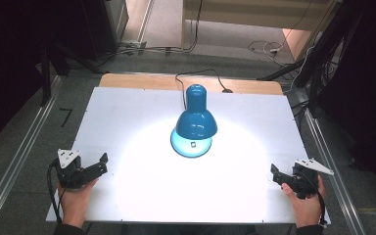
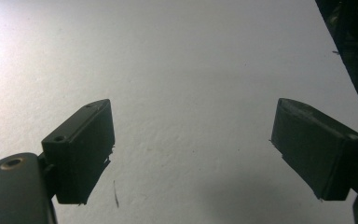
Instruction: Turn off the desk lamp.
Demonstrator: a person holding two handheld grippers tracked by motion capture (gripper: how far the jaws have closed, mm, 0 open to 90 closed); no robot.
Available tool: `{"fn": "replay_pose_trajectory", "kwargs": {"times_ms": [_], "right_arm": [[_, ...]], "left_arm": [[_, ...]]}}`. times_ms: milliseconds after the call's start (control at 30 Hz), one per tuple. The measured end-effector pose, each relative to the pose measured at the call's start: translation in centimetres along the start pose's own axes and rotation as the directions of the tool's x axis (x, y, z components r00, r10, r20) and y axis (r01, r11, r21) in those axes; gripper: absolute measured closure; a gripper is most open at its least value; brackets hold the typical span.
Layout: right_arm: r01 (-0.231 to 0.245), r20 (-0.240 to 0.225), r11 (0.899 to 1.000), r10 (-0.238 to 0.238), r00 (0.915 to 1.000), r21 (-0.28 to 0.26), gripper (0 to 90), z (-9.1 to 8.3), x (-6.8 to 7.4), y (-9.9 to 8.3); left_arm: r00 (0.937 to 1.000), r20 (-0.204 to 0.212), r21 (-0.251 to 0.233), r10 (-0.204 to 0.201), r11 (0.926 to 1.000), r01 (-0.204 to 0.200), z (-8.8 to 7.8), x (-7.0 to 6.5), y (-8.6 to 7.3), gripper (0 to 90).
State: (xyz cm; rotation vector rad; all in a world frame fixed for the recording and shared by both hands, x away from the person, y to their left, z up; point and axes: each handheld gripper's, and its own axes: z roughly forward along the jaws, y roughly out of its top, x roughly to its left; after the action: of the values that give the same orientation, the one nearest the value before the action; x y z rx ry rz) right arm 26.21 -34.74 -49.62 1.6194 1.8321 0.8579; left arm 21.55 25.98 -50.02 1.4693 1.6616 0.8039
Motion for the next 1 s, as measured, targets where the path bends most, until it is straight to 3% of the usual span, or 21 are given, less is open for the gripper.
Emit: {"fn": "replay_pose_trajectory", "kwargs": {"times_ms": [1000], "right_arm": [[0.045,-0.063,0.999,-0.046,0.9969,-0.011,11.8,0.7,3.5,1.1]], "left_arm": [[1.0,-0.007,0.005,-0.005,1.0,0.005,0.1,0.0,-0.1,5.5]]}}
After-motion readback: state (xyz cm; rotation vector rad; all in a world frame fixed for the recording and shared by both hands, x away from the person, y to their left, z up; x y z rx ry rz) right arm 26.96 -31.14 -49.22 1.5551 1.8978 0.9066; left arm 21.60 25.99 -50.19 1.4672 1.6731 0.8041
